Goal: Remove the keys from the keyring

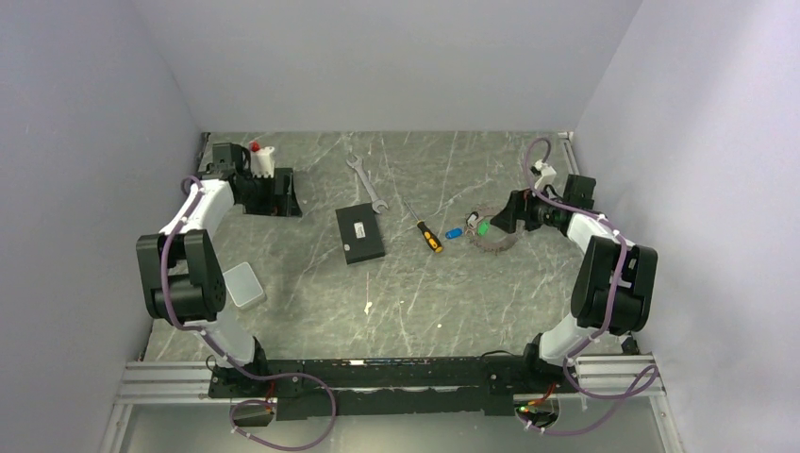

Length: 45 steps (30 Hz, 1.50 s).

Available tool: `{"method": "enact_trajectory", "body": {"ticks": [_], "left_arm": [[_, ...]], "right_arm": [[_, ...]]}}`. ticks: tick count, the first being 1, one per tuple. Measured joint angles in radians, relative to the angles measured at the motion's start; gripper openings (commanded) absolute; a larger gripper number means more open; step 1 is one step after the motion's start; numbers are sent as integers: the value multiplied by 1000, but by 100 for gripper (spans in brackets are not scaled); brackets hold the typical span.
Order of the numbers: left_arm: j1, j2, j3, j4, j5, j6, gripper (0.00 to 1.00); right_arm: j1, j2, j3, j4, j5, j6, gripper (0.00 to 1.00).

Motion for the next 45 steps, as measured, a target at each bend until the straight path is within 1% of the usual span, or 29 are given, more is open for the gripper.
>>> {"method": "enact_trajectory", "body": {"ticks": [3,5,10,15,18,23,30,36,45], "left_arm": [[0,-7,0,23,-4,0,99],[0,-7,0,29,-5,0,100],[0,-7,0,35,-5,-1,99],[0,-11,0,42,-5,-1,99],[0,-13,0,43,-3,-1,99],[0,-13,0,46,-3,-1,99],[0,-19,-3,49,-2,-1,99],[0,-20,-4,50,5,-1,99],[0,-20,-4,50,10,-1,99]], "right_arm": [[23,0,-14,5,8,-22,100],[63,-2,-31,16,53,-42,100],[250,-5,-42,47,250,-114,100],[397,-8,-41,92,444,-190,100],[430,0,-41,114,541,-222,100],[460,51,-32,143,653,-259,100],[487,116,-6,161,717,-290,100],[520,125,2,164,711,-293,100],[563,166,54,157,701,-289,100]]}}
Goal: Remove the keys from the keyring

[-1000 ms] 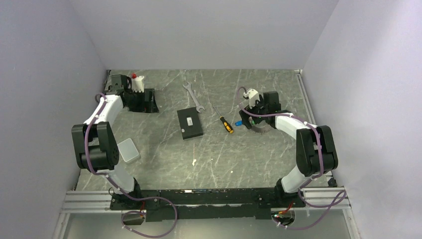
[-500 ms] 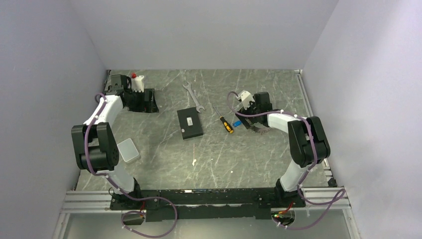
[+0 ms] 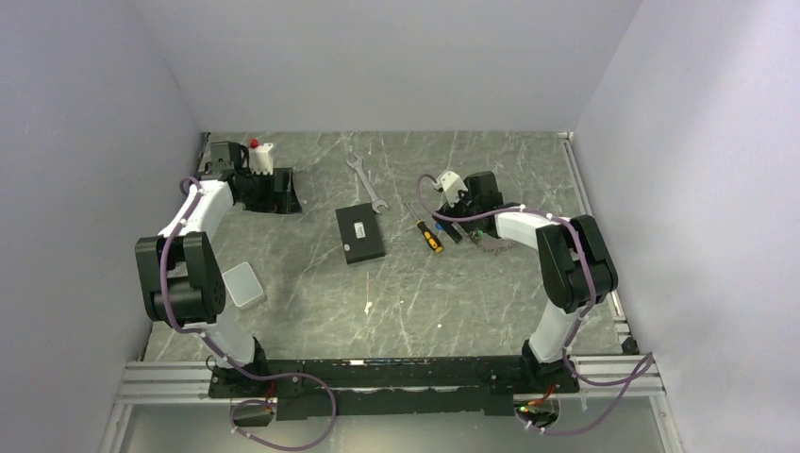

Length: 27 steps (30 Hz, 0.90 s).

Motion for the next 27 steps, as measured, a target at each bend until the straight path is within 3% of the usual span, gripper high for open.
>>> {"method": "enact_trajectory", "body": {"ticks": [9,18,27], "left_arm": [[0,0,23,-30,-3,3,100],[42,3,213,-76,14,-3,100],[141,35,246,-36,20,-48,99]], "right_arm": [[-61,-64,32,-61,-153,88,100],[-450,-254,111,-75,-462,277,100],[-636,-290,-33,-62,-599,334,100]]}}
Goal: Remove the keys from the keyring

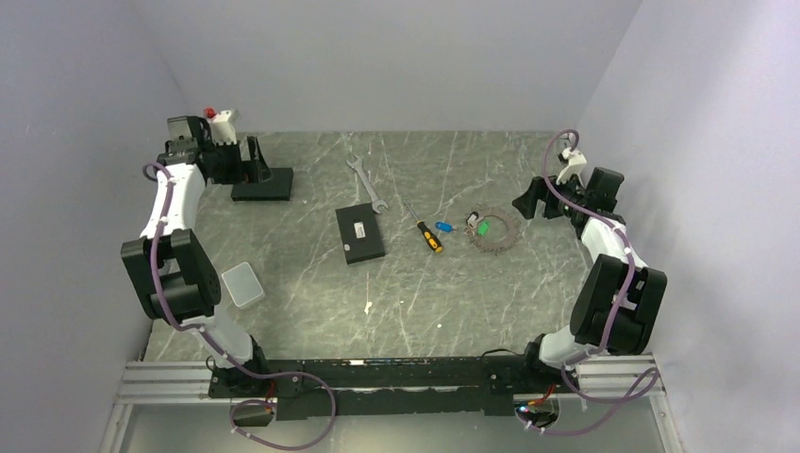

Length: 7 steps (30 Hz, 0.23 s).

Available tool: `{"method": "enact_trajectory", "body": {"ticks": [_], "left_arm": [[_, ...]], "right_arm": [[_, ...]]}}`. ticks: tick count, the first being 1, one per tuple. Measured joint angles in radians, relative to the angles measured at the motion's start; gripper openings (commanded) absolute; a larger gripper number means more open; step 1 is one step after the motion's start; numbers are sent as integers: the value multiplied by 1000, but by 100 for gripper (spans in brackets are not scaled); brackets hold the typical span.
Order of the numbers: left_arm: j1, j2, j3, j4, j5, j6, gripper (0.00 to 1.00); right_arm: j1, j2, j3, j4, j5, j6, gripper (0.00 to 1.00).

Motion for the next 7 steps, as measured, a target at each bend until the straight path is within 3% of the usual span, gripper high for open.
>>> {"method": "enact_trajectory", "body": {"ticks": [7], "left_arm": [[-5,34,-88,29,-10,-1,99]], "right_arm": [[-21,17,-20,6,-32,7,100]]}}
